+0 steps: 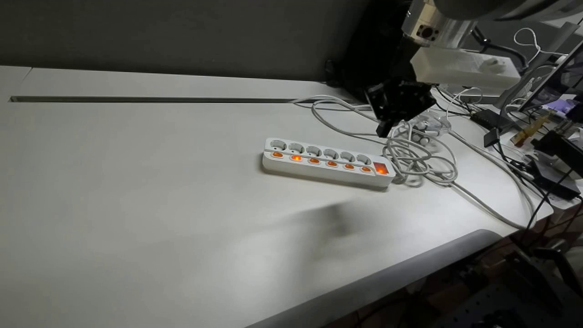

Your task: Turn on the fifth switch from the left

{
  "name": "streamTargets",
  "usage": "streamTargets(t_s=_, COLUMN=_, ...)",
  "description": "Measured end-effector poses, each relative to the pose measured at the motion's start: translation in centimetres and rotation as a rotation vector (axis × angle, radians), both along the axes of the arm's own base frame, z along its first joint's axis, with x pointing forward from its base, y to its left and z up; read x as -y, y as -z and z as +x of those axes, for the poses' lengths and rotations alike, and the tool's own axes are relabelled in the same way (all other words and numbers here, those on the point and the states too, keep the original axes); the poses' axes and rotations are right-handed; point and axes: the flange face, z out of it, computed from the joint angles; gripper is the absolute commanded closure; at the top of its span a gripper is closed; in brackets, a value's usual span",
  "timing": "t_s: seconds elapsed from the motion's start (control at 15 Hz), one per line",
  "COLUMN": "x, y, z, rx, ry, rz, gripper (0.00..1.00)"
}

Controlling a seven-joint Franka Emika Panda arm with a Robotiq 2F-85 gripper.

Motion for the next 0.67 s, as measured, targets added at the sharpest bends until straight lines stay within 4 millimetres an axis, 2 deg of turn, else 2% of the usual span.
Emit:
streamTargets(t_s=0.4, x=1.3, y=4.4, z=-0.5, rx=-0.037, ry=0.025, rz=0.007, gripper=1.0)
streamTargets(t_s=0.67, x=0.9, y=6.9, z=-0.4, rx=-0.012, ry=0.013, rz=0.008, gripper=1.0)
